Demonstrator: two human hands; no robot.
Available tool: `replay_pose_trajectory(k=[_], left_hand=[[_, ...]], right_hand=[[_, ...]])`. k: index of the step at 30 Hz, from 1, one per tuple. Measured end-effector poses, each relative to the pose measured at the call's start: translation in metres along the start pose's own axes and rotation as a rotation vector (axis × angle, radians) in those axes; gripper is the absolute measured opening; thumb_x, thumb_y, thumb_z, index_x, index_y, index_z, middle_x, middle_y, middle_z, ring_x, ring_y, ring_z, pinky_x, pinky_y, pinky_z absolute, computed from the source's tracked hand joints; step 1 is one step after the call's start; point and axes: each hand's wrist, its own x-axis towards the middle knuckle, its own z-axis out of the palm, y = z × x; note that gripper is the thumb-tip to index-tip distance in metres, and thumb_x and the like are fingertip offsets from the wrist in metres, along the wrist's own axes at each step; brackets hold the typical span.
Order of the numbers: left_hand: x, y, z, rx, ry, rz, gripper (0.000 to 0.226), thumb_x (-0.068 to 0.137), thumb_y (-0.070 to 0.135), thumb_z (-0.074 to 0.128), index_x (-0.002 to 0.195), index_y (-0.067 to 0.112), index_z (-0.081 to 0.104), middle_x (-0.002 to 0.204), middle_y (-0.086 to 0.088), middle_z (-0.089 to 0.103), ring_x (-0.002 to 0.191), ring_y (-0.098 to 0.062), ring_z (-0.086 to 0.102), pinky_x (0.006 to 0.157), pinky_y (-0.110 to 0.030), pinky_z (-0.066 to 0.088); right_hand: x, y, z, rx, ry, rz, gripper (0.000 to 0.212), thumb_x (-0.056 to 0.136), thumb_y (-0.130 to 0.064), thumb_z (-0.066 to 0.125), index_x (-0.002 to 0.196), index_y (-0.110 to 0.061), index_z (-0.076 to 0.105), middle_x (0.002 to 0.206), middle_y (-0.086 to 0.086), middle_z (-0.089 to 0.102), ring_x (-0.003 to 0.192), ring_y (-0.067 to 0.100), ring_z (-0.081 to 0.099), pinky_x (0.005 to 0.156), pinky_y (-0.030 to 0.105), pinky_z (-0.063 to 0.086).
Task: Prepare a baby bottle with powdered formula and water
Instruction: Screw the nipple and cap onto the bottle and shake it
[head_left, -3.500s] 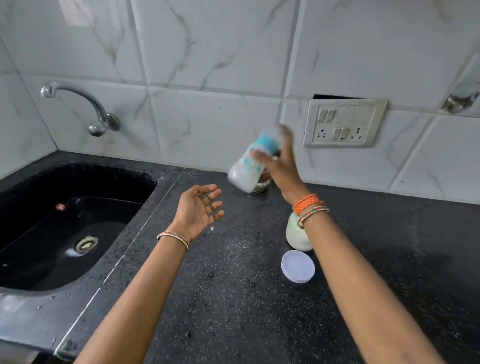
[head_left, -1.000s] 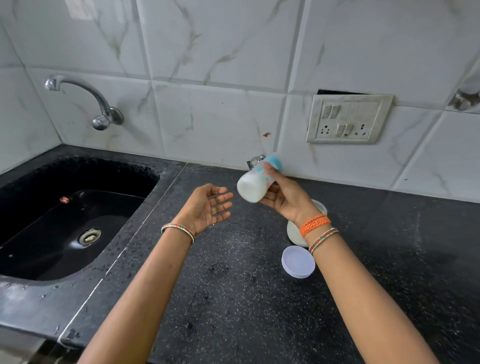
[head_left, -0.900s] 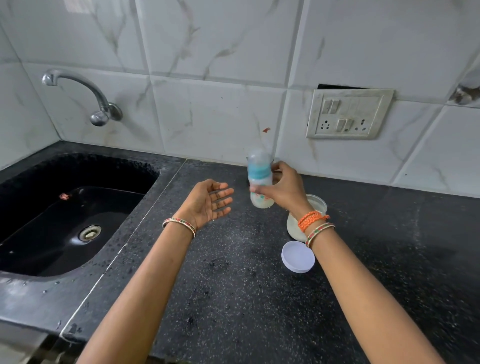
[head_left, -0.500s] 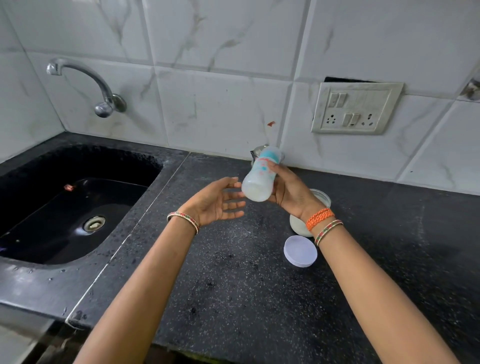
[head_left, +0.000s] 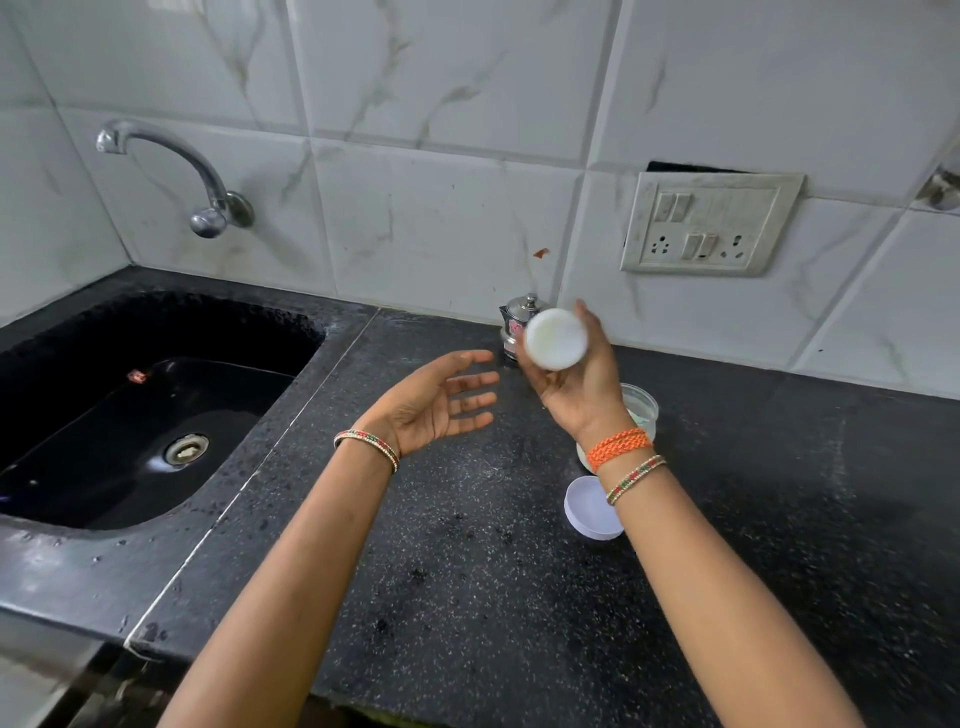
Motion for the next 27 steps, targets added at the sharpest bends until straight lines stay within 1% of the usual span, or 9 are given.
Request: replay_pose_trajectory(k=[2,6,9,11,16,20,23,25,27], left_hand=[[0.0,0.003,-0.003,-0.009,0.063,-0.001,0.018,0.095,0.023,0.051,0.107,0.018,0.064,0.105,-0.006,0.064,0.082,-0.017,0.062,0.069,-0.031,0.059],[0.001,0.001,-0.01,0.0,0.097,-0.037,0.018,0.094,0.019,0.05,0.107,0.018,0.063,0.102,-0.004,0.065,0.081,-0.016,0.062,0.069,-0.031,0.058],[0.001,-0.004,-0.013,0.008,0.11,-0.051,0.018,0.095,0.017,0.048,0.106,0.019,0.063,0.099,-0.002,0.065,0.079,-0.015,0.062,0.068,-0.03,0.057],[0.002,-0.007,-0.014,0.013,0.116,-0.059,0.019,0.095,0.017,0.048,0.105,0.019,0.063,0.098,-0.001,0.065,0.079,-0.014,0.061,0.068,-0.029,0.056],[0.005,-0.009,-0.014,0.007,0.122,-0.062,0.019,0.094,0.016,0.049,0.106,0.019,0.063,0.097,0.0,0.066,0.08,-0.014,0.062,0.072,-0.031,0.055],[0.006,-0.008,-0.012,0.0,0.128,-0.054,0.018,0.094,0.016,0.049,0.105,0.019,0.064,0.094,0.0,0.067,0.078,-0.014,0.062,0.068,-0.029,0.056],[0.005,-0.007,-0.011,-0.002,0.141,-0.043,0.018,0.094,0.017,0.05,0.105,0.018,0.064,0.094,0.0,0.067,0.077,-0.014,0.062,0.066,-0.029,0.057],[0.005,-0.006,-0.01,0.003,0.147,-0.044,0.017,0.094,0.016,0.05,0.104,0.018,0.063,0.092,0.001,0.067,0.077,-0.014,0.062,0.065,-0.029,0.057],[0.005,-0.006,-0.009,0.003,0.153,-0.052,0.017,0.094,0.015,0.049,0.103,0.018,0.063,0.091,0.001,0.066,0.077,-0.014,0.061,0.064,-0.028,0.057]], right_hand=[[0.001,-0.001,0.002,0.189,0.179,0.076,0.031,0.086,-0.035,0.063,0.099,-0.007,0.059,0.086,0.014,0.067,0.078,0.029,0.064,0.055,0.037,0.061],[0.0,0.012,0.009,-0.054,0.218,0.076,0.05,0.086,-0.03,0.066,0.126,-0.008,0.046,0.111,0.015,0.059,0.086,0.031,0.063,0.049,0.038,0.059],[-0.005,0.019,0.003,-0.738,0.159,-0.554,0.098,0.079,-0.022,0.076,0.148,-0.024,0.006,0.127,-0.005,0.051,0.099,0.011,0.062,0.076,0.03,0.058],[-0.001,0.015,-0.012,-1.26,-0.068,-0.928,0.113,0.075,-0.022,0.079,0.147,-0.032,-0.007,0.147,0.009,0.036,0.118,0.021,0.057,0.093,0.033,0.051],[-0.003,0.001,-0.023,-1.792,-0.433,-1.118,0.108,0.075,-0.024,0.079,0.141,-0.037,-0.005,0.137,0.029,0.04,0.103,0.044,0.062,0.069,0.053,0.058],[-0.004,0.003,-0.021,-1.36,-0.252,-0.889,0.116,0.071,-0.024,0.082,0.146,-0.038,-0.005,0.153,0.004,0.029,0.127,0.023,0.051,0.098,0.047,0.05],[0.003,0.011,-0.018,-0.779,0.06,-0.632,0.103,0.076,-0.019,0.079,0.147,-0.032,0.007,0.131,-0.027,0.04,0.111,0.003,0.057,0.086,0.034,0.056],[0.011,0.01,-0.013,-0.246,0.186,-0.09,0.067,0.084,-0.021,0.07,0.139,-0.019,0.031,0.113,-0.001,0.054,0.094,0.021,0.062,0.061,0.042,0.06],[0.013,0.009,-0.012,-0.068,0.218,0.273,0.036,0.089,-0.026,0.062,0.116,-0.005,0.05,0.097,0.016,0.057,0.082,0.031,0.06,0.047,0.042,0.059]])
